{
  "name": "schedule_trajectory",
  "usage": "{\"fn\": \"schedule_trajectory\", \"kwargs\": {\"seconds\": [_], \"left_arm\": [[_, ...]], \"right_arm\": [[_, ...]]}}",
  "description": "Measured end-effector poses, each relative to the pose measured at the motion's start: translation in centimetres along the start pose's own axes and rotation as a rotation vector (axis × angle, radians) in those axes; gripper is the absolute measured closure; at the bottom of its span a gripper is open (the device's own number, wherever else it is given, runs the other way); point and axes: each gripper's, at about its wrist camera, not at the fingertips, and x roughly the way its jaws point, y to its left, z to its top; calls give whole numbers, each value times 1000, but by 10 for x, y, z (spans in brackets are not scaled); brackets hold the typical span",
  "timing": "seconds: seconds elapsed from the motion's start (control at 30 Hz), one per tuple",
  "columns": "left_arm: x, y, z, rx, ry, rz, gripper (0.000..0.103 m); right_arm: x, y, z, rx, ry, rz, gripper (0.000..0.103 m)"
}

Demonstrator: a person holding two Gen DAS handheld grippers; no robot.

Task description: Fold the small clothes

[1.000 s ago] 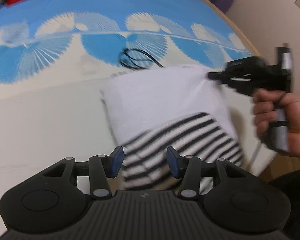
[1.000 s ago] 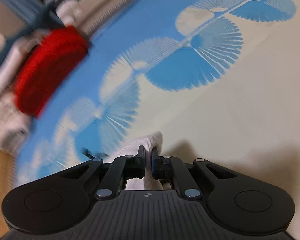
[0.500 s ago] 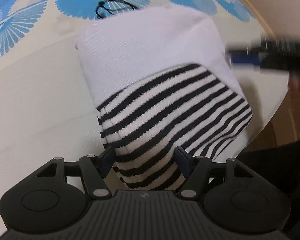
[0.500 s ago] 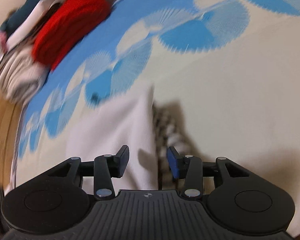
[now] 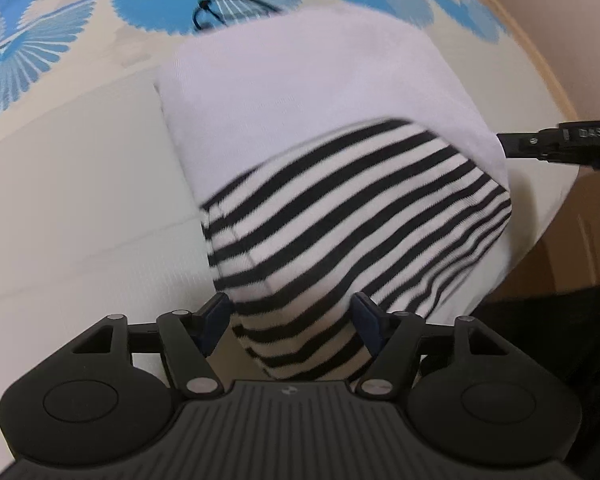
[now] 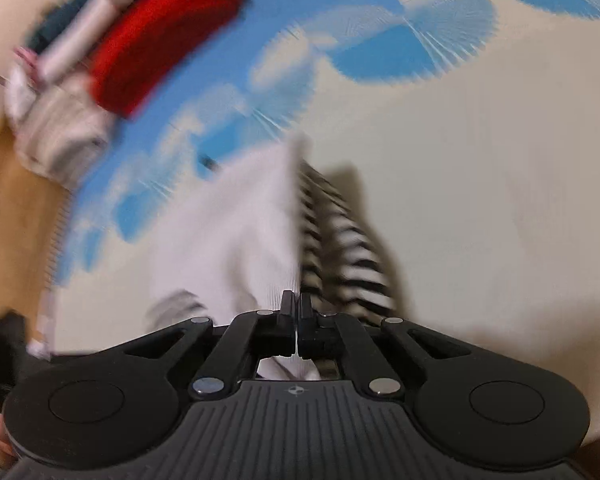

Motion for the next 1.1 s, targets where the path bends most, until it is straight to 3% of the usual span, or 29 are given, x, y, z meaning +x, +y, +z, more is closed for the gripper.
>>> {"fn": "schedule_trajectory", "kwargs": {"seconds": [0.07, 0.2, 0.37, 0.53, 0.67, 0.77, 0.83, 0.9, 1.0, 1.03, 1.1], "left_arm": [[5, -4, -3, 36, 16, 11, 27], [6, -4, -7, 62, 22, 8, 27], [12, -11, -15, 119, 51, 14, 26], [10, -13, -16, 122, 54, 24, 26], [5, -16, -14, 109, 41, 14, 27], [-8, -3, -3, 16, -47, -10, 27], [-21, 12, 6, -91, -120, -50, 27], [-31, 29, 12, -200, -186, -79, 27], [-32, 45, 17, -300, -209, -95, 27], [-31, 48, 18, -318, -205, -95, 27], [-25, 51, 19, -354, -188, -79, 26]], "right_arm": [[10, -1, -5, -36, 55, -66, 103], [3, 17, -7, -115, 5, -54, 103], [11, 17, -7, -170, 6, -142, 103], [13, 25, -6, -233, 2, -156, 103], [-5, 26, -2, -204, -105, -146, 96], [-15, 32, -1, -202, -180, 26, 75], [-3, 43, -7, -261, -141, 91, 69], [18, 52, -18, -354, -55, 33, 69], [62, 43, -31, -415, 136, -211, 71], [65, 42, -31, -417, 144, -242, 69], [59, 41, -25, -407, 117, -207, 67]]}}
